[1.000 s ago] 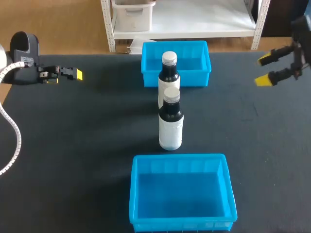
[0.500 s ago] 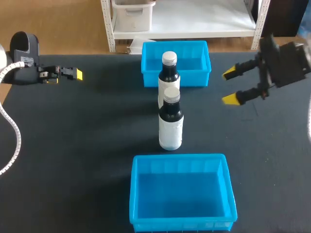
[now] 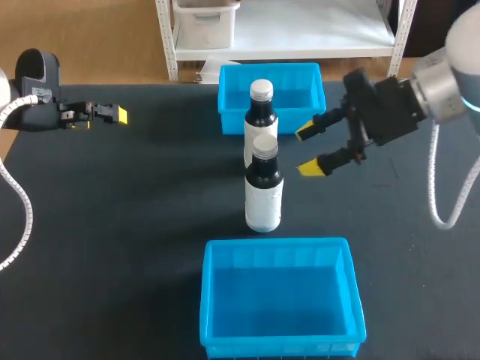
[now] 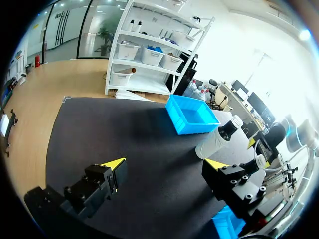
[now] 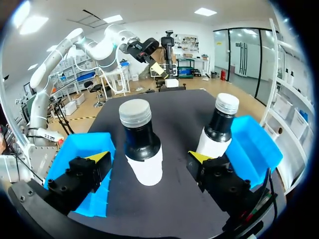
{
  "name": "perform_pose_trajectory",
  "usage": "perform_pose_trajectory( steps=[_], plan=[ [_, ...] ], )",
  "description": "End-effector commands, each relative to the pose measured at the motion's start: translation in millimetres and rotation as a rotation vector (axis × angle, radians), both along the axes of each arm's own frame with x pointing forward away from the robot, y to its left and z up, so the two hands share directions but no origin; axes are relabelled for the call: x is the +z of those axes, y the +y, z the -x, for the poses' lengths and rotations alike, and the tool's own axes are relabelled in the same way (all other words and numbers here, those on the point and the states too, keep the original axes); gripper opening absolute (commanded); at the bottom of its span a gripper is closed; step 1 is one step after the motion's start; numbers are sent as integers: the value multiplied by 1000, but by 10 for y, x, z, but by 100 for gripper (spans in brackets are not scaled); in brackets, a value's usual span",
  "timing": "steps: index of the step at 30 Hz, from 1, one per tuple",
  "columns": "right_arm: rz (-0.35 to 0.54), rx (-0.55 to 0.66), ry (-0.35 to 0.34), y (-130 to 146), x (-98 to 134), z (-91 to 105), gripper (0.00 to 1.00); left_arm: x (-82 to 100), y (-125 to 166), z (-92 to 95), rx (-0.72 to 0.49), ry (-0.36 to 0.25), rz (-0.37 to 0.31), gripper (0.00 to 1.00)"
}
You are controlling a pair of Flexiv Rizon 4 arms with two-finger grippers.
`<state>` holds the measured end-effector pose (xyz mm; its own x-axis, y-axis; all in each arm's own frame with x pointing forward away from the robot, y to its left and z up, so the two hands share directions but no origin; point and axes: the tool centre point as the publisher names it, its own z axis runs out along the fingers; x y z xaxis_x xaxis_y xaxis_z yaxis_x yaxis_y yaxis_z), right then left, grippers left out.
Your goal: Pick up the bottle, and place it in the far bin if it is heavy, or in the near bin if it is light.
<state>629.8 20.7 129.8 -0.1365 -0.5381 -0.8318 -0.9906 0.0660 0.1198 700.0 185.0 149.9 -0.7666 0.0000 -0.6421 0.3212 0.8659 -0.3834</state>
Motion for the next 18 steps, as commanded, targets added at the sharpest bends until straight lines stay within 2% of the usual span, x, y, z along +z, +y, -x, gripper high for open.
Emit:
perform_pose_trajectory(
  steps=[1, 10, 18],
  plan=[
    [-8, 14, 0, 163, -39, -4, 100, 0, 0, 0, 0, 0, 0, 100],
    [-23, 39, 20, 469, -84, 172, 100, 0, 0, 0, 0, 0, 0, 100],
    [-30, 38, 28, 612, -119, 185, 100, 0, 0, 0, 0, 0, 0, 100]
  ],
)
